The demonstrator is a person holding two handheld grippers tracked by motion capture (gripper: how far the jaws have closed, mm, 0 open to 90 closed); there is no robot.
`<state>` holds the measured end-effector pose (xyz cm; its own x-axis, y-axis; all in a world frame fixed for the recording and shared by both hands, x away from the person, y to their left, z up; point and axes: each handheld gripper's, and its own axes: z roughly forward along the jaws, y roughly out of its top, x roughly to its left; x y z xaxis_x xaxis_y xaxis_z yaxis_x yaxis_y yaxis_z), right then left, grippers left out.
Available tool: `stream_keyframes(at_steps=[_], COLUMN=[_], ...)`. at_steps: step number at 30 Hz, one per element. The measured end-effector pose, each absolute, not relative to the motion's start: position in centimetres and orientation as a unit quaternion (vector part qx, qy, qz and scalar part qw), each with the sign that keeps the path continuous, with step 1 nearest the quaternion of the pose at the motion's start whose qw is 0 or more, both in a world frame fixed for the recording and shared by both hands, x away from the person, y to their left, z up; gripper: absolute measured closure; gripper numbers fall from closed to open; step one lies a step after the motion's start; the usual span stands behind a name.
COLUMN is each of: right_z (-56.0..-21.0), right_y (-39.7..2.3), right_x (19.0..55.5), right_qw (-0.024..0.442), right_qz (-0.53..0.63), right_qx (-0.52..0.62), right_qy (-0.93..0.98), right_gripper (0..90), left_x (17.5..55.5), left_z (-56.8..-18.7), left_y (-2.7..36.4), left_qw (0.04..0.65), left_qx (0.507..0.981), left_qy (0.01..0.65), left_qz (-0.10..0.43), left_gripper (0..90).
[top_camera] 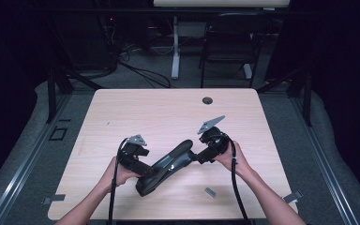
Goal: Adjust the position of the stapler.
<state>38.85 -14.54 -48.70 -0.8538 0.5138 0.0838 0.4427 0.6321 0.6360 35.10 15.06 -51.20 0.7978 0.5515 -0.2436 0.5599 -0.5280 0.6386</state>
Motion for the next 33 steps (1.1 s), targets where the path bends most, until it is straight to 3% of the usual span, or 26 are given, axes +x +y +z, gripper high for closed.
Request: stream_keyframes(at_steps=[6,9,10,11,12,14,33], right_z=[-48.9,-49.0,-49.2,-49.2,-49.5,-49.6,-49.7], right_y=[-13.6,-13.3,-12.8,-12.8,-12.2,-11.9,-11.5], right_x=[39.6,40.0,40.4,40.4,40.7,40.9,40.4], right_qw=[0.047,0.042,0.039,0.039,0.038,0.035,0.03], right_qz=[0.343,0.349,0.353,0.353,0.351,0.353,0.341], right_qx=[0.252,0.247,0.242,0.242,0.235,0.233,0.234], right_qy=[0.904,0.903,0.903,0.903,0.905,0.906,0.91], right_gripper=[13.8,14.2,14.6,14.6,14.6,15.1,28.1], left_x=[34.1,34.0,34.0,34.0,33.9,33.7,35.0], left_z=[-52.3,-52.4,-52.5,-52.6,-52.6,-52.7,-52.5], left_y=[14.4,14.2,14.1,14.1,14.0,13.9,15.1], left_qw=[0.334,0.324,0.322,0.321,0.321,0.322,0.328], left_qx=[0.891,0.895,0.896,0.898,0.9,0.902,0.916], left_qy=[0.308,0.308,0.306,0.3,0.295,0.287,0.229], left_qz=[-0.003,0.003,0.004,-0.001,-0.003,0.0,0.021], left_gripper=[25.2,27.0,32.5,32.5,42.3,45.9,49.9])
